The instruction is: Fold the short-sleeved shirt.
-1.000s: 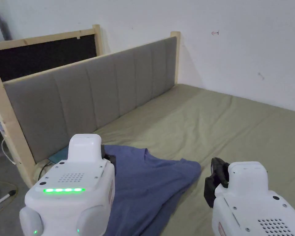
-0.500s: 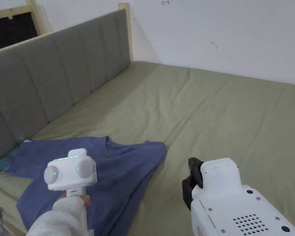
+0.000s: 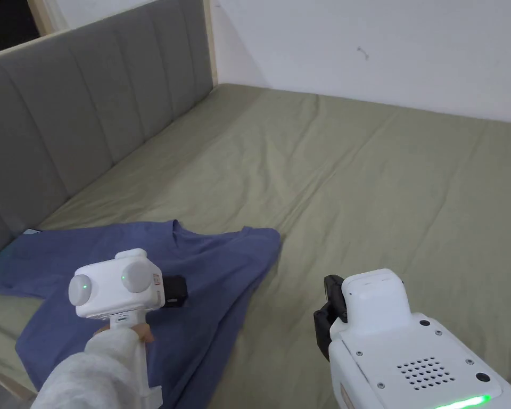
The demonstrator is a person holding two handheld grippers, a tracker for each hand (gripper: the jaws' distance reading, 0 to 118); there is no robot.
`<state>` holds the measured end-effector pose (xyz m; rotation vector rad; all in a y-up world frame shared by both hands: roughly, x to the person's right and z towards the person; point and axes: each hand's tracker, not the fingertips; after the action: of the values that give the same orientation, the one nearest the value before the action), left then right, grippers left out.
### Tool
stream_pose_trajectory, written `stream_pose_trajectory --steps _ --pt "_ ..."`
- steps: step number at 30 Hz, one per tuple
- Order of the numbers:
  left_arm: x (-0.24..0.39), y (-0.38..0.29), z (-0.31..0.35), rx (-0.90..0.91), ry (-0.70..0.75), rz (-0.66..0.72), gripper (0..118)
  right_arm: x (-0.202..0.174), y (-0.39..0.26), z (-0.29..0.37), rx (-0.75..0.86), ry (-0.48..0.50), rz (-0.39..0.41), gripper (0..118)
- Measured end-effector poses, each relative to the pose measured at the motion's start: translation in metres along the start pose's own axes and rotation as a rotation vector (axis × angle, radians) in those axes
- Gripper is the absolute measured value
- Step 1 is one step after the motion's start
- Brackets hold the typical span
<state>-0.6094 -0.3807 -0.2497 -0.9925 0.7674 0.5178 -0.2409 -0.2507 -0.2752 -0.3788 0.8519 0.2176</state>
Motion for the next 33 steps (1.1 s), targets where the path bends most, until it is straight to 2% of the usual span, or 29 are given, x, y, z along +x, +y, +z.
stream_pose_trajectory --steps 2,5,8,9,10,11,13,17,21,24,31,33 --pt "0.005 -0.008 -0.018 -0.058 0.025 -0.012 93 0.001 -0.002 -0.002 -0.018 0.008 -0.013 0" --pt "0.008 -0.008 -0.011 -0.009 0.049 -0.017 90 0.003 -0.005 -0.006 -0.039 0.001 -0.013 0" --pt "0.001 -0.006 -0.001 0.03 0.074 0.024 34 0.007 -0.008 -0.01 -0.058 -0.009 -0.029 0" --pt "-0.001 -0.007 -0.004 0.022 0.092 0.015 5 0.009 -0.008 -0.012 -0.068 -0.008 -0.049 0" --pt "-0.004 -0.009 -0.007 0.011 0.142 -0.015 1 0.011 -0.009 -0.013 -0.076 -0.007 -0.065 0" --pt "-0.008 -0.011 -0.011 0.006 0.074 0.009 1 0.012 -0.01 -0.014 -0.082 -0.005 -0.076 0" --pt "-0.012 -0.006 -0.007 0.003 0.066 0.029 1 0.013 -0.011 -0.013 -0.089 -0.01 -0.077 0" --pt "-0.027 0.005 0.0 -0.033 -0.02 0.173 1 0.024 -0.013 -0.011 -0.093 -0.044 -0.082 0" --pt "-0.039 0.012 0.02 -0.018 -0.083 0.201 1 0.037 -0.013 -0.007 -0.095 -0.076 -0.119 0" --pt "-0.039 0.018 0.056 0.063 -0.176 0.234 1 0.046 -0.012 -0.002 -0.087 -0.099 -0.136 0" --pt "-0.012 0.042 0.141 0.205 -0.309 0.159 1 0.067 -0.007 0.015 -0.055 -0.144 -0.187 0" --pt "0.014 0.048 0.172 0.257 -0.356 0.089 1 0.075 -0.003 0.023 -0.036 -0.164 -0.2 0"
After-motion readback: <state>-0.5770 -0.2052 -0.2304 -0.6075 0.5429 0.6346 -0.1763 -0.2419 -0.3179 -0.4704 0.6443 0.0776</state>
